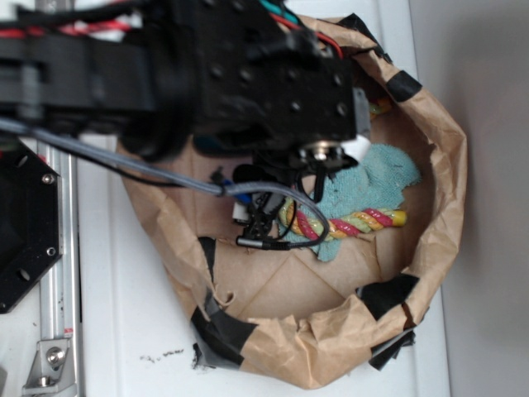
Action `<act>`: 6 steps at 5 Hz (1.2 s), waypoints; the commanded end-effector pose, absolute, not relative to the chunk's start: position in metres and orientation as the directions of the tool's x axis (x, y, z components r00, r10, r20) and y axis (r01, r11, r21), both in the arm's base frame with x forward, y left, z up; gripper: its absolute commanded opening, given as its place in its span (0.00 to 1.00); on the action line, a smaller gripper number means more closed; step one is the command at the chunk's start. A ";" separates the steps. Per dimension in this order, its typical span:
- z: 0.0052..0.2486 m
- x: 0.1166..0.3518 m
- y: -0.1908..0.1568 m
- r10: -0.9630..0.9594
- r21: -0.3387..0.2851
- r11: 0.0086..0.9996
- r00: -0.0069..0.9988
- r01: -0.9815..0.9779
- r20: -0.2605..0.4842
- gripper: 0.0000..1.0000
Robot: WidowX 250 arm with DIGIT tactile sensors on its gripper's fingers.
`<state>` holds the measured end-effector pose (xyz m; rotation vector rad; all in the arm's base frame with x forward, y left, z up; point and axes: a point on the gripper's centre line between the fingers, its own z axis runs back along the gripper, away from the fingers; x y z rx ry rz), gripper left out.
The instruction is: Grab the plastic pickle.
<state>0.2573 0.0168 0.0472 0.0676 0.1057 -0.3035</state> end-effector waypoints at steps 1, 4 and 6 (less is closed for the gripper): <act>0.032 0.223 0.072 -0.319 0.077 0.935 0.915 0.347 -0.246 1.00; 0.022 0.217 0.072 -0.239 0.119 0.948 0.909 0.294 -0.341 0.00; 0.028 0.220 0.065 -0.227 0.153 0.946 0.919 0.287 -0.321 0.00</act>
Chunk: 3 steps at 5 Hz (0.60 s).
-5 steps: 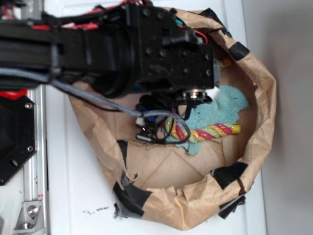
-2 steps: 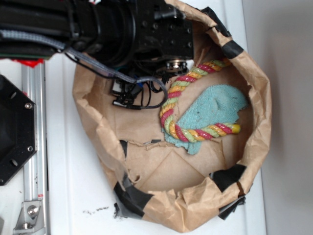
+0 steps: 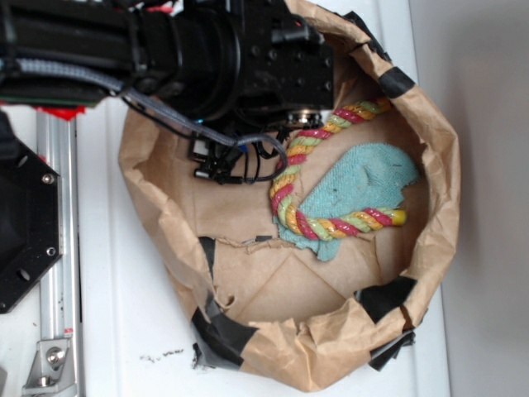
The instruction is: Grab the plastic pickle.
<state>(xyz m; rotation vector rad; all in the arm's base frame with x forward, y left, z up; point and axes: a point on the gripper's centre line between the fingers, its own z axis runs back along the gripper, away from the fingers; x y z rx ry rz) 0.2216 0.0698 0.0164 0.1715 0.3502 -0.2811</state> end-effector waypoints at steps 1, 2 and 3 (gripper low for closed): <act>0.060 0.225 0.051 -0.246 0.167 0.940 0.930 0.297 -0.273 0.00; 0.111 0.249 0.008 -0.122 0.114 0.986 0.993 0.121 -0.001 0.00; 0.165 0.263 -0.009 -0.068 0.124 0.991 0.984 0.048 0.163 0.00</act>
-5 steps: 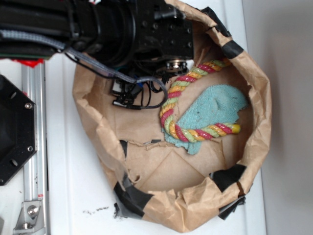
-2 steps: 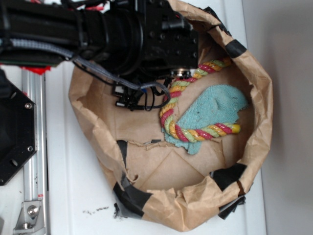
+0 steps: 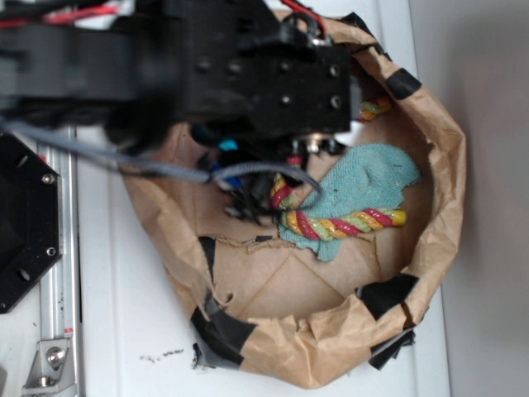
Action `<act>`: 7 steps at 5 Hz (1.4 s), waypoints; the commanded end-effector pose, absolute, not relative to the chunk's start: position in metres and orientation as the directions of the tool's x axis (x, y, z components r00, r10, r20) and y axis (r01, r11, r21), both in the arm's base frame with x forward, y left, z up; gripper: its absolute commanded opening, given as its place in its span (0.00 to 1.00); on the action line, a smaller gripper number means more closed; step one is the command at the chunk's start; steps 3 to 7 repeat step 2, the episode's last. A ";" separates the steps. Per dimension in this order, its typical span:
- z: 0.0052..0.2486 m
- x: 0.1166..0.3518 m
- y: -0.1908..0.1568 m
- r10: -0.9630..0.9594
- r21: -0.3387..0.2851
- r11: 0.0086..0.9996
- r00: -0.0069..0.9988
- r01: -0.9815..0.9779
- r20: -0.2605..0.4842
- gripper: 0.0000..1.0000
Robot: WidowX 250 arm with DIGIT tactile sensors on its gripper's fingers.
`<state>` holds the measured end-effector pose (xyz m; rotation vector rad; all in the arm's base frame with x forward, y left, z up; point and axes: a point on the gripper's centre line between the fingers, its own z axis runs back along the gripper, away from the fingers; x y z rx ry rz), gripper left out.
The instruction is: Grab the plastic pickle.
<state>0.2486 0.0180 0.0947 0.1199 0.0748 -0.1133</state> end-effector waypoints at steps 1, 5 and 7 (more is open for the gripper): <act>0.190 0.268 -0.010 -0.007 0.067 0.998 0.975 -0.009 0.221 0.00; 0.181 0.265 -0.006 0.005 0.056 0.998 0.977 -0.018 0.214 0.00; 0.181 0.265 -0.006 0.005 0.056 0.998 0.977 -0.018 0.214 0.00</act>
